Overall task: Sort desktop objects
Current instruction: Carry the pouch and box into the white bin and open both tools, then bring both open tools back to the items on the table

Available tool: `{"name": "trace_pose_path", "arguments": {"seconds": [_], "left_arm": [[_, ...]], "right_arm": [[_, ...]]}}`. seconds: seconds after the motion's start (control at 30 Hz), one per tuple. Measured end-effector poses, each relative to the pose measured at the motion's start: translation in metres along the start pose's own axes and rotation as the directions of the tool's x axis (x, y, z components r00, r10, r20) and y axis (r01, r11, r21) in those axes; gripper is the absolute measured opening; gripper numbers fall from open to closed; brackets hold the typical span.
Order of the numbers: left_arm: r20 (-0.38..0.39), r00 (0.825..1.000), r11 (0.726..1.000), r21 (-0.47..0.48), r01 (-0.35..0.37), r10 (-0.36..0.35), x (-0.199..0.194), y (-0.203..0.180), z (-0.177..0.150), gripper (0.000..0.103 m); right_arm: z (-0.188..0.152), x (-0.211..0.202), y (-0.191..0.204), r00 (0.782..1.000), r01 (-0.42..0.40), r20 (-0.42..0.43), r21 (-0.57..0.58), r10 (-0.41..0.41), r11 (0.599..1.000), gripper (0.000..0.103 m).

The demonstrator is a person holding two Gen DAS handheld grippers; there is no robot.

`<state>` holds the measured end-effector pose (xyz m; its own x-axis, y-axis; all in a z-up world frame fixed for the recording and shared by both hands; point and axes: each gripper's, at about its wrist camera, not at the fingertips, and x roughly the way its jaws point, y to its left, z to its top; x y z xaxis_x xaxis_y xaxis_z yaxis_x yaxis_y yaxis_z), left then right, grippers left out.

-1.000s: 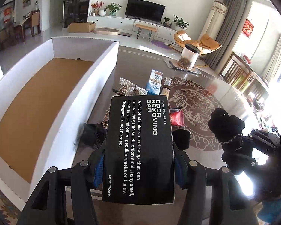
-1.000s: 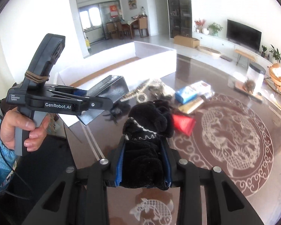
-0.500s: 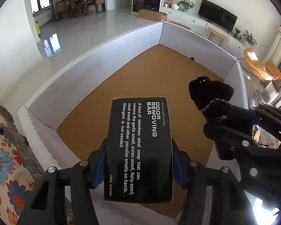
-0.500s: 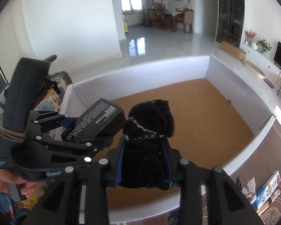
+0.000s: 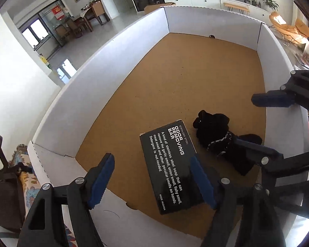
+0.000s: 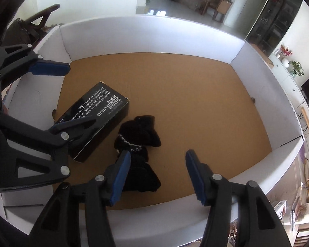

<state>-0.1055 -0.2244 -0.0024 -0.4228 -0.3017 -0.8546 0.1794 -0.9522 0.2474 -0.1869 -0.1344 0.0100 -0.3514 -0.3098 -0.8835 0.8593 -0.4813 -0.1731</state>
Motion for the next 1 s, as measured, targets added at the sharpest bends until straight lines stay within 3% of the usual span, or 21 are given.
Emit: {"name": "trace_pose_path", "arguments": {"seconds": [0.33, 0.43, 0.47, 0.5, 0.57, 0.6, 0.67, 0.73, 0.8, 0.9, 1.0], "left_arm": [[0.065, 0.997, 0.999, -0.027, -0.026, 0.028, -0.017, -0.023, -0.012, 0.075], [0.181, 0.982, 0.997, -0.065, -0.048, 0.059, -0.044, -0.021, -0.020, 0.075], [0.235, 0.970, 0.996, -0.075, -0.050, 0.067, -0.060, -0.023, -0.023, 0.076], [0.282, 0.957, 0.995, -0.085, -0.049, 0.071, -0.076, -0.024, -0.028, 0.078], [0.362, 0.931, 0.994, -0.110, -0.005, 0.045, -0.110, -0.028, -0.040, 0.103], [0.407, 0.913, 0.993, -0.116, 0.038, 0.013, -0.126, -0.029, -0.043, 0.103], [0.470, 0.881, 0.988, -0.103, 0.116, -0.055, -0.158, -0.043, -0.054, 0.103], [0.496, 0.856, 0.978, -0.061, 0.201, -0.145, -0.178, -0.063, -0.059, 0.103], [0.484, 0.838, 0.957, -0.004, 0.289, -0.251, -0.189, -0.087, -0.065, 0.103], [0.411, 0.819, 0.911, 0.083, 0.403, -0.400, -0.187, -0.132, -0.073, 0.103], [0.330, 0.829, 0.892, 0.135, 0.432, -0.452, -0.173, -0.188, -0.086, 0.103]], "right_arm": [[-0.023, -0.010, -0.004, 0.999, 0.035, 0.011, -0.003, -0.035, 0.999, 0.057], [-0.027, -0.023, -0.010, 0.993, 0.071, 0.092, 0.042, -0.074, 0.997, 0.057], [-0.030, -0.034, -0.017, 0.984, 0.073, 0.157, 0.088, -0.087, 0.993, 0.060], [-0.035, -0.049, -0.026, 0.970, 0.075, 0.220, 0.142, -0.105, 0.987, 0.072], [-0.052, -0.084, -0.045, 0.924, 0.088, 0.336, 0.282, -0.184, 0.955, 0.091], [-0.066, -0.102, -0.054, 0.896, 0.078, 0.387, 0.349, -0.219, 0.934, 0.101], [-0.101, -0.137, -0.068, 0.839, 0.082, 0.446, 0.462, -0.311, 0.883, 0.103], [-0.143, -0.164, -0.072, 0.813, 0.096, 0.448, 0.526, -0.372, 0.845, 0.103], [-0.182, -0.175, -0.081, 0.820, 0.120, 0.406, 0.566, -0.403, 0.816, 0.103], [-0.259, -0.181, -0.085, 0.865, 0.161, 0.288, 0.618, -0.412, 0.769, 0.103], [-0.333, -0.183, -0.086, 0.902, 0.204, 0.152, 0.676, -0.405, 0.708, 0.103]]}}
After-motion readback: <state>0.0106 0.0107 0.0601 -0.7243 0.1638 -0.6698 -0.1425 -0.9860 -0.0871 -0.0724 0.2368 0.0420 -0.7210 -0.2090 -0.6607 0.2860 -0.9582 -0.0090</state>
